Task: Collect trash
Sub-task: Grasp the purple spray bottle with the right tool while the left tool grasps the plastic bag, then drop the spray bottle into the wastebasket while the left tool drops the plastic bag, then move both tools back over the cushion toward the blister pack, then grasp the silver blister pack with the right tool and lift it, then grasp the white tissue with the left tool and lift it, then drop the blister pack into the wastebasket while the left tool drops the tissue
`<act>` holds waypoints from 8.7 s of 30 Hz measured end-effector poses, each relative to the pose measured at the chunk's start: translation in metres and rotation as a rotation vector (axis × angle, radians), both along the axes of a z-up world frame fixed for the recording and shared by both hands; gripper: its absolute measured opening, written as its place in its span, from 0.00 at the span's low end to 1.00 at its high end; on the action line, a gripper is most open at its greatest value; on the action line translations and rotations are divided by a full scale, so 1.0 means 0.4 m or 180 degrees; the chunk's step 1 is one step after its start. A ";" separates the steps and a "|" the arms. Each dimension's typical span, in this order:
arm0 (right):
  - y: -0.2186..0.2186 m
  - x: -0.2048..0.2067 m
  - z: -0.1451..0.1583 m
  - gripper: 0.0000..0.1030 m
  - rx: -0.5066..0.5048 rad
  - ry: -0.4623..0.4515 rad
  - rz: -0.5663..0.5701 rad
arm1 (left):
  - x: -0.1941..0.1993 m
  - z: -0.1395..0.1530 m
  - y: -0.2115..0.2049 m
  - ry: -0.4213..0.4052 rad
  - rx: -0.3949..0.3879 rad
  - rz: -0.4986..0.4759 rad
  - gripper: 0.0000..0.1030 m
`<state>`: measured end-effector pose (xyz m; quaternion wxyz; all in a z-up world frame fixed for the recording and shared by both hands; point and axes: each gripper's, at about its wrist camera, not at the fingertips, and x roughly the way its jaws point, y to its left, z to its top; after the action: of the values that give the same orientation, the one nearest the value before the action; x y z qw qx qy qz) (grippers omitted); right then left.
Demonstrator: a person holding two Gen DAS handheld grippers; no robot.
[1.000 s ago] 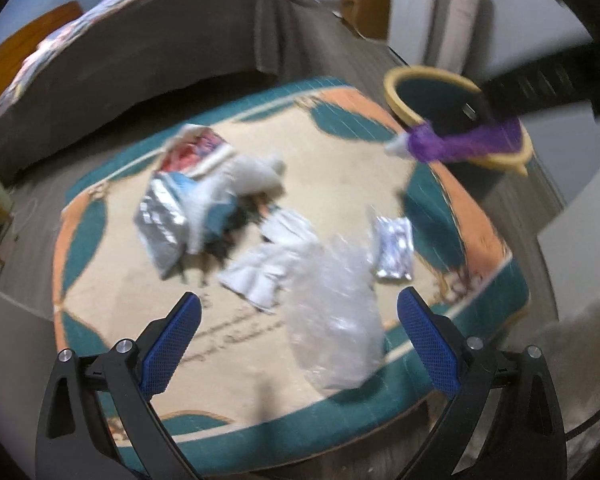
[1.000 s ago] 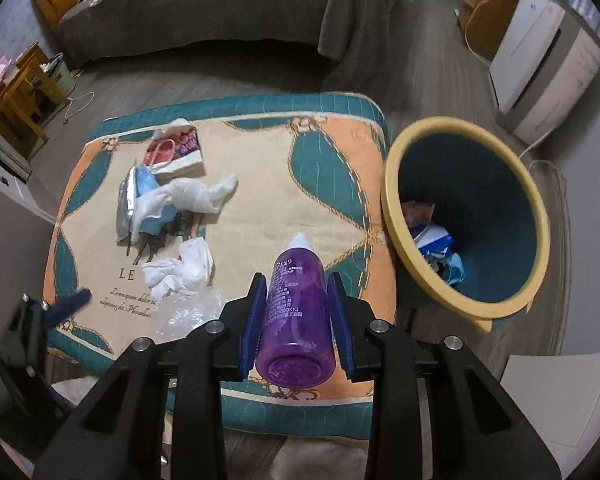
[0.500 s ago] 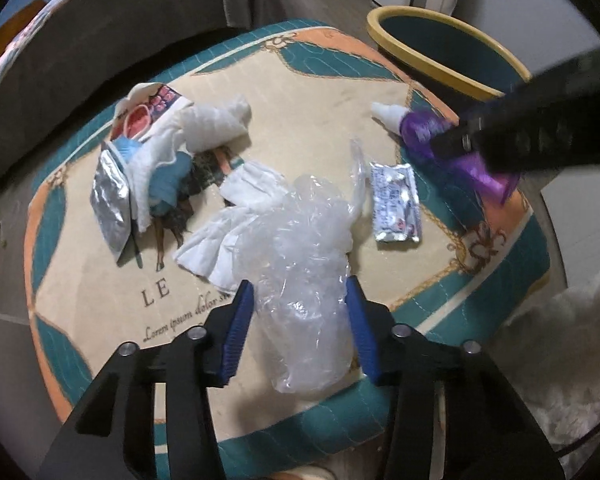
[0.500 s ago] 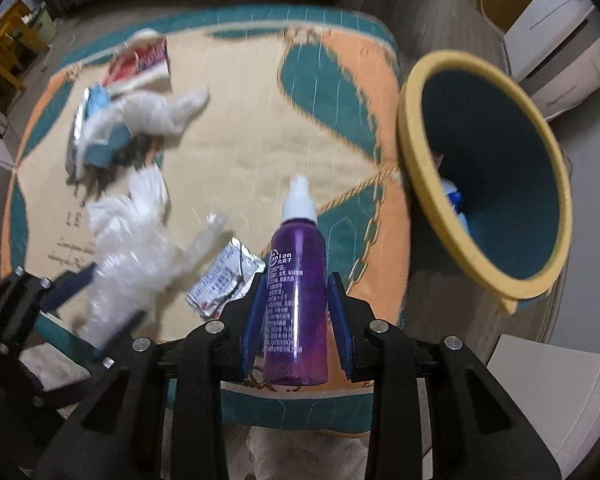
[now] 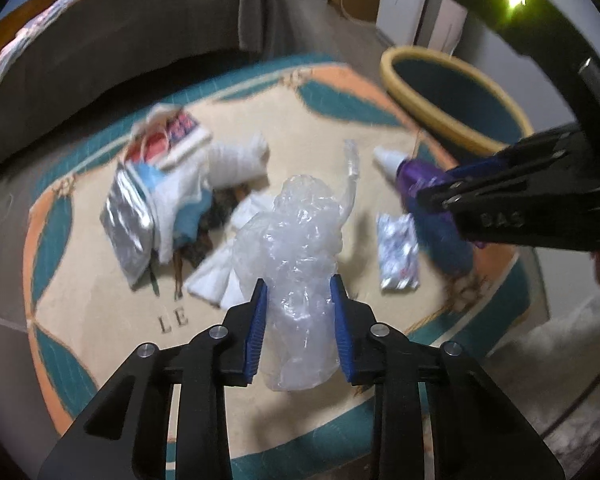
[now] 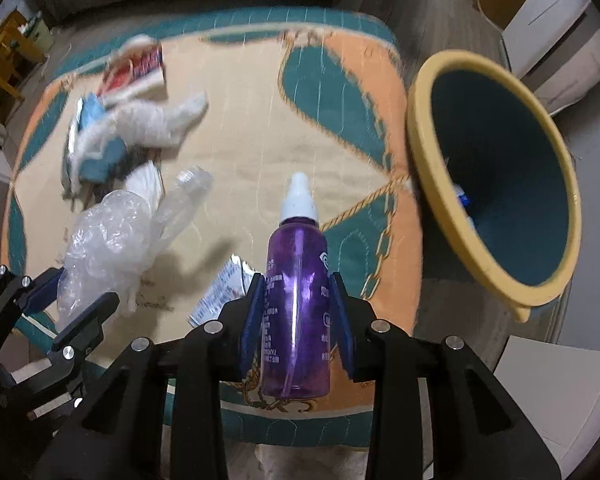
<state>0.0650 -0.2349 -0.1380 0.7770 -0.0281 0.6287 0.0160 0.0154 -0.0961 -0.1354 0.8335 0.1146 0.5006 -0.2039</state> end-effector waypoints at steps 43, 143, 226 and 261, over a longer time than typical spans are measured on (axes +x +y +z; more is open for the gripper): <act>-0.356 0.012 0.422 0.31 0.0182 -0.1647 -0.0338 | 0.073 0.247 -0.130 -0.0710 -0.0346 -0.0015 0.28; 0.088 -0.017 -0.008 0.92 0.0004 -0.0199 -0.0340 | 0.058 0.206 0.277 -0.0553 0.0111 0.0996 0.94; -0.152 0.157 0.248 0.30 0.0349 -0.0864 0.0008 | 0.137 0.035 -0.054 -0.0296 -0.0135 0.0204 0.25; -0.569 0.156 0.216 0.30 0.0187 -0.0859 -0.0828 | 0.107 0.166 -0.361 -0.0746 -0.0267 -0.0719 0.11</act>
<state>0.1273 -0.4624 -0.0514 0.8503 0.0742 0.5164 -0.0701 0.0581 -0.2404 -0.0691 0.8620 0.1582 0.3749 -0.3022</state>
